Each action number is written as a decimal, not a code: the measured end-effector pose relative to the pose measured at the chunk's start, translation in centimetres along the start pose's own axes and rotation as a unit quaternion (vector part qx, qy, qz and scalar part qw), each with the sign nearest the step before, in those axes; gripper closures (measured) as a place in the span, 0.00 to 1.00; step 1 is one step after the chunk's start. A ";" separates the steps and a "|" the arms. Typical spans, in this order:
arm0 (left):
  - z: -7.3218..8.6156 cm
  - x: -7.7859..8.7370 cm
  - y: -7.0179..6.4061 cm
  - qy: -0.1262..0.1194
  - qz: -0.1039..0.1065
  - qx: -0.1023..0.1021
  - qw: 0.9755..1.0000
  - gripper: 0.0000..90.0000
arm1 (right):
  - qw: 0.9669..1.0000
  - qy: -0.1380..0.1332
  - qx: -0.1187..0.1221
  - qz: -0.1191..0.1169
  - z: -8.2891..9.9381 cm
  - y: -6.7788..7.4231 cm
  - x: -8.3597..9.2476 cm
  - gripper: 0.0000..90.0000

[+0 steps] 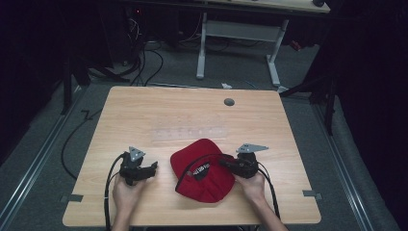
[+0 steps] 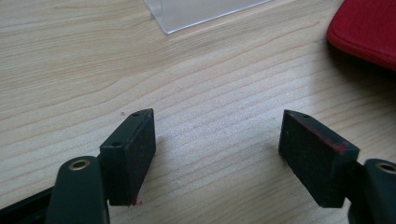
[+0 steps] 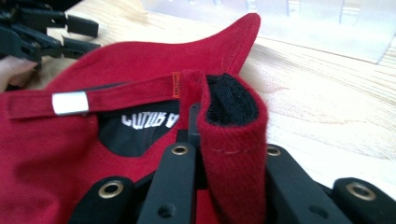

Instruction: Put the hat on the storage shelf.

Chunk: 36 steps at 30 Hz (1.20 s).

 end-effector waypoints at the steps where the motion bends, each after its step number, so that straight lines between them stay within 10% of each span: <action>1: 0.0 0.0 0.0 0.000 0.000 0.001 1.000 0.30 | 1.000 0.000 -0.001 0.000 0.0 0.0 0.1 0.93; 18: 0.3 0.2 -0.4 -0.002 0.002 0.000 1.000 0.34 | 1.000 -0.018 -0.020 0.015 -0.8 -1.0 3.0 0.93; 28: 1.1 1.8 -3.0 0.002 0.051 -0.045 0.998 0.31 | 0.999 -0.028 -0.012 0.017 -2.5 -0.8 4.1 0.93; 36: 2.0 3.3 -6.8 -0.002 0.097 -0.109 0.989 0.30 | 0.999 -0.037 -0.025 0.015 -3.3 -1.0 4.5 0.93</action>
Point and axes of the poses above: each handheld gripper's, and its own axes: x roughly backward along the jaws, z roughly out of its underside, y roughly to its left, the point moved 7 cm from there along -x, roughly forward along the jaws, and after that the axes turned 6 degrees about x, right-handed, at the moved point
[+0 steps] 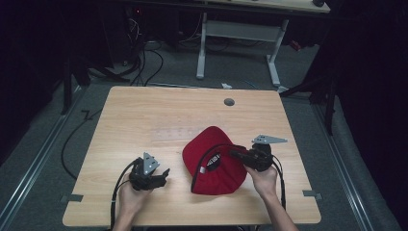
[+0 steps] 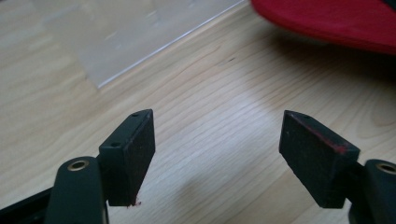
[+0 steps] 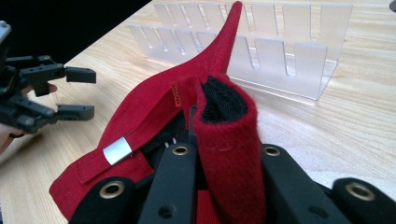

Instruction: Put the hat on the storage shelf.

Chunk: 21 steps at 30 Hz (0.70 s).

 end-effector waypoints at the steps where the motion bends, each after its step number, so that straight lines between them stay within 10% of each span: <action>1: 0.1 0.0 -0.5 0.002 0.006 -0.006 1.000 0.30 | 1.000 0.001 0.002 0.000 -0.1 0.0 0.0 0.93; 21: 0.9 -0.8 -5.3 0.022 0.068 -0.044 0.996 0.26 | 0.999 0.006 -0.020 -0.032 -2.3 0.6 -0.4 0.93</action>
Point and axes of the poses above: each handheld gripper's, and its own axes: x roughly backward along the jaws, z roughly out of its underside, y roughly to its left, the point moved 7 cm from there along -x, roughly forward along the jaws, and after that the axes turned 6 degrees about x, right-handed, at the moved point
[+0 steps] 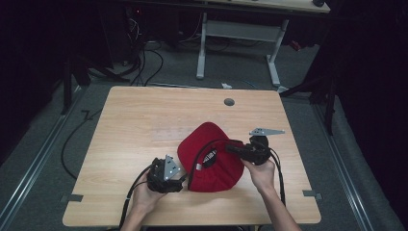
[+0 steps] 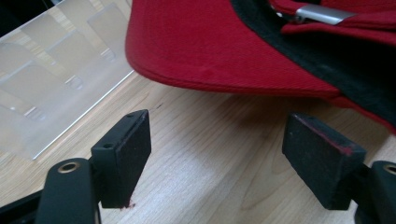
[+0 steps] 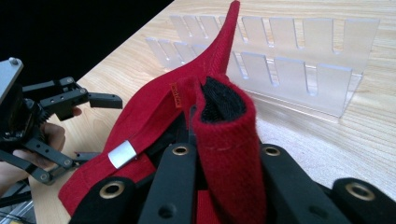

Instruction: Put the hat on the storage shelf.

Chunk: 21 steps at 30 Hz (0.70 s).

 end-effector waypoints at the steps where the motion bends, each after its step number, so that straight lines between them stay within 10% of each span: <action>1: -0.1 0.0 -0.2 -0.002 0.002 0.000 1.000 0.26 | 1.000 0.001 -0.004 -0.001 -0.1 0.0 0.0 0.93; 21: -1.1 0.2 -0.9 -0.017 0.010 -0.026 0.999 0.25 | 0.998 0.033 -0.039 -0.033 0.1 0.1 -1.4 0.93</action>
Point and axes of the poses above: each handheld gripper's, and its own axes: x roughly backward along the jaws, z roughly out of its underside, y roughly to its left, the point moved 7 cm from there along -x, roughly forward along the jaws, and after that the axes turned 6 degrees about x, right-handed, at the moved point
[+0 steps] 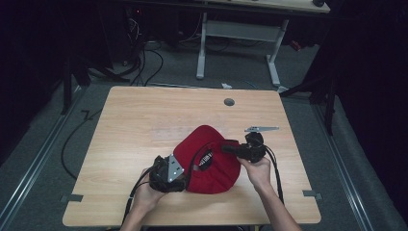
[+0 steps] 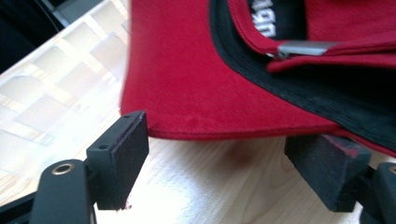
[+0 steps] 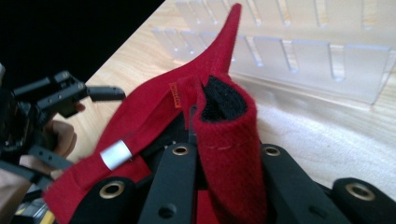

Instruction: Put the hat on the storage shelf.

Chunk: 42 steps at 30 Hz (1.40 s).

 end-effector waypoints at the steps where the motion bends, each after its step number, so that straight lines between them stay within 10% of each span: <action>1: -0.3 0.1 0.1 -0.003 0.003 0.006 1.000 0.26 | 1.000 0.003 0.002 0.001 0.1 0.0 0.0 0.93; 13: -0.9 0.2 0.3 -0.014 -0.005 0.026 1.000 0.32 | 1.000 0.006 -0.006 -0.013 0.1 0.4 0.1 0.93; 27: -0.3 0.2 -1.2 -0.014 0.012 -0.017 1.000 0.45 | 1.000 0.017 -0.001 -0.020 0.4 0.9 -0.5 0.93; 42: -1.5 1.7 -1.0 0.024 0.058 0.047 0.997 0.68 | 0.999 0.021 0.000 -0.036 1.2 0.6 -0.8 0.89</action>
Point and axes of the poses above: each handheld gripper's, and its own axes: x roughly backward along the jaws, z roughly out of its underside, y roughly to its left, the point moved 7 cm from there along -x, roughly forward along the jaws, and after that the axes turned 6 degrees about x, right-handed, at the moved point
